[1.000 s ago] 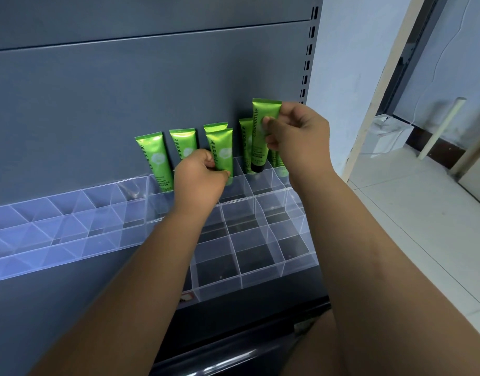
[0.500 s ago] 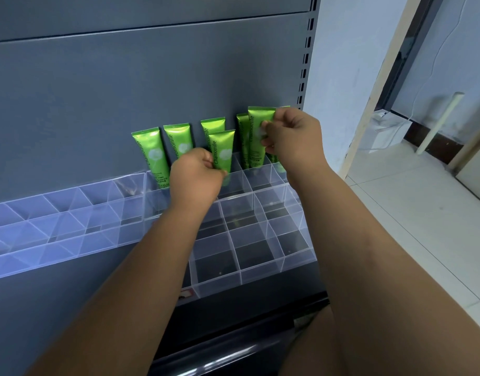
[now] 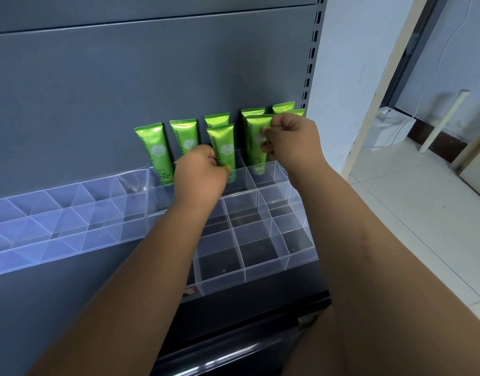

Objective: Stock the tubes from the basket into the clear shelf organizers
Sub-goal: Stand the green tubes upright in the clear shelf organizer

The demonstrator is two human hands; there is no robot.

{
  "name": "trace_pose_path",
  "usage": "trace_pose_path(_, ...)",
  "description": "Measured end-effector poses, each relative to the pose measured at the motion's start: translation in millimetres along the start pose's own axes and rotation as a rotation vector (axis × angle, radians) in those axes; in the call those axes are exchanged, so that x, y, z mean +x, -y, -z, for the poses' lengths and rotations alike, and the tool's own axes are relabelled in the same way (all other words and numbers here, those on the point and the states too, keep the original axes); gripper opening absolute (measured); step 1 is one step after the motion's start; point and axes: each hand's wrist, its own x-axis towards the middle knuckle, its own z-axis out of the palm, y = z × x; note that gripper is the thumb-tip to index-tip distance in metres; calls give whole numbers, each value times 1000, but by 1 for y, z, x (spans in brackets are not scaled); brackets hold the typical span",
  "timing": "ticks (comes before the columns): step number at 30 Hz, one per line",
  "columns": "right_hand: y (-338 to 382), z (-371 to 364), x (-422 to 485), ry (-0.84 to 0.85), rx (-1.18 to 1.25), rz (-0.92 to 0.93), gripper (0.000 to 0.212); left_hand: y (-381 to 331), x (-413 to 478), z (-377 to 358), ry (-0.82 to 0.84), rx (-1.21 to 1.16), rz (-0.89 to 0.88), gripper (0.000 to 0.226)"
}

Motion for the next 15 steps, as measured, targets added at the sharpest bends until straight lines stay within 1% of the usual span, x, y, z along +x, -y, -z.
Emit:
trace_pose_path(5, -2, 0, 0, 10, -14, -13, 18, -1, -1, 1, 4, 7, -1, 17)
trace_pose_path(9, -1, 0, 0, 9, -10, -42, 20, -1, -2, 1, 11, -2, 5, 16)
trace_pose_path(15, 1, 2, 0, 2, -75, -25, 14, -3, -3, 2, 22, -18, 3, 19)
